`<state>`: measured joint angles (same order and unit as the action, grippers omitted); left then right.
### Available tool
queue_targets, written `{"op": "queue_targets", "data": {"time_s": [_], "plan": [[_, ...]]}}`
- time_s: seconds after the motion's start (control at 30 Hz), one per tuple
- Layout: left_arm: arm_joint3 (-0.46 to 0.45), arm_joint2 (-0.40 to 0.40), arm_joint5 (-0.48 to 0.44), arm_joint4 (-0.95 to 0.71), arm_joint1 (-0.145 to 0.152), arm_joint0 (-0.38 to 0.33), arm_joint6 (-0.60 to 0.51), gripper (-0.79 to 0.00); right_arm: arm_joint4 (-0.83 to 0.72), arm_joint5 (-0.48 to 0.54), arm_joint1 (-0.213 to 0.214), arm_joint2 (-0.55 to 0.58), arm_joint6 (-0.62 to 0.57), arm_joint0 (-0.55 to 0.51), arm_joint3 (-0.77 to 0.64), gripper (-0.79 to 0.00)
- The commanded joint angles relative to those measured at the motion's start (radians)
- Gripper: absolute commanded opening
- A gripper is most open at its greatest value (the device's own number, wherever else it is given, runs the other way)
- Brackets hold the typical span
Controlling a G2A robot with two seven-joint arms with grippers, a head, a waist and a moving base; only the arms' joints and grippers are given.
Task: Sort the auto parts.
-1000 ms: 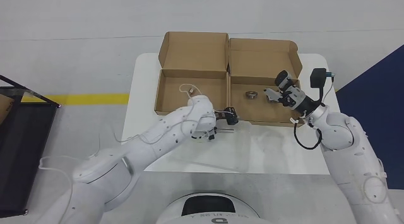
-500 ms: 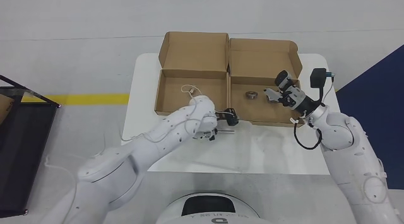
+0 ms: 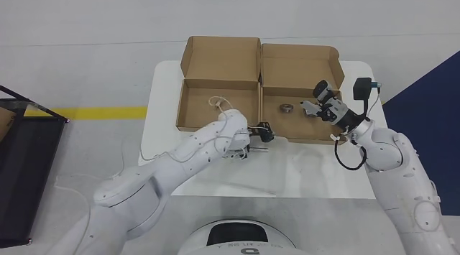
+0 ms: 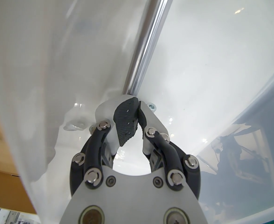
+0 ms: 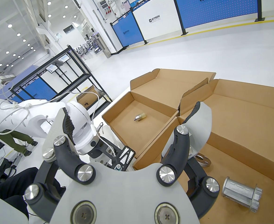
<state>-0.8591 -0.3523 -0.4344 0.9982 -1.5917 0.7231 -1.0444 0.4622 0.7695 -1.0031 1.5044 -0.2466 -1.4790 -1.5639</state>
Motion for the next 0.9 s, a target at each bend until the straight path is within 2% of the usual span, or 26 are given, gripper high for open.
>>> {"op": "queue_targets", "data": {"time_s": [0.0, 0.17, 0.5, 0.67, 0.77, 0.87], "plan": [[-0.020, -0.010, 0.011, 0.009, 0.007, 0.006, 0.010, -0.785, 0.000, 0.000, 0.000, 0.000, 0.000, 0.000, 0.000, 0.000], [-0.088, -0.048, 0.060, 0.049, 0.041, 0.033, 0.011, -0.785, 0.000, 0.000, 0.000, 0.000, 0.000, 0.000, 0.000, 0.000], [-0.292, -0.124, 0.095, 0.143, 0.116, 0.123, -0.047, -0.785, 0.000, 0.000, 0.000, 0.000, 0.000, 0.000, 0.000, 0.000], [-0.355, -0.160, 0.088, 0.173, 0.142, 0.158, -0.058, -0.785, 0.000, 0.000, 0.000, 0.000, 0.000, 0.000, 0.000, 0.000], [-0.357, -0.178, 0.075, 0.176, 0.150, 0.164, -0.055, -0.702, 0.000, 0.000, 0.000, 0.000, 0.000, 0.000, 0.000, 0.000], [-0.343, -0.179, 0.074, 0.179, 0.148, 0.162, -0.056, -0.671, 0.000, 0.000, 0.000, 0.000, 0.000, 0.000, 0.000, 0.000]]}}
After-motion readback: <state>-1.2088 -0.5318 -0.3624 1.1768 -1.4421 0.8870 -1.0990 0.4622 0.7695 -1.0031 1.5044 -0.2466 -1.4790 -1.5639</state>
